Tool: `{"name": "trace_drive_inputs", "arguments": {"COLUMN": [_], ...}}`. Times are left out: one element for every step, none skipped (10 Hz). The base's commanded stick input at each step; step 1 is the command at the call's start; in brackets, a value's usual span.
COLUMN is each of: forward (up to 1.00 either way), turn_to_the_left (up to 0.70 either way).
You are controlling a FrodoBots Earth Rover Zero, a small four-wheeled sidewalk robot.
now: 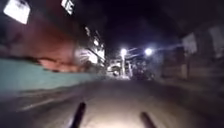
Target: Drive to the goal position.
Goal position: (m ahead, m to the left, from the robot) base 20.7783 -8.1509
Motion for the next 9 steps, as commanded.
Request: {"name": "trace_drive_inputs", "arguments": {"forward": [1.00,0.38,0.35,0.90,1.00,1.00,1.00,1.00,1.00], "turn_to_the_left": [0.00,0.01,0.01,0.02,0.02,0.02,0.02,0.02,0.02]}}
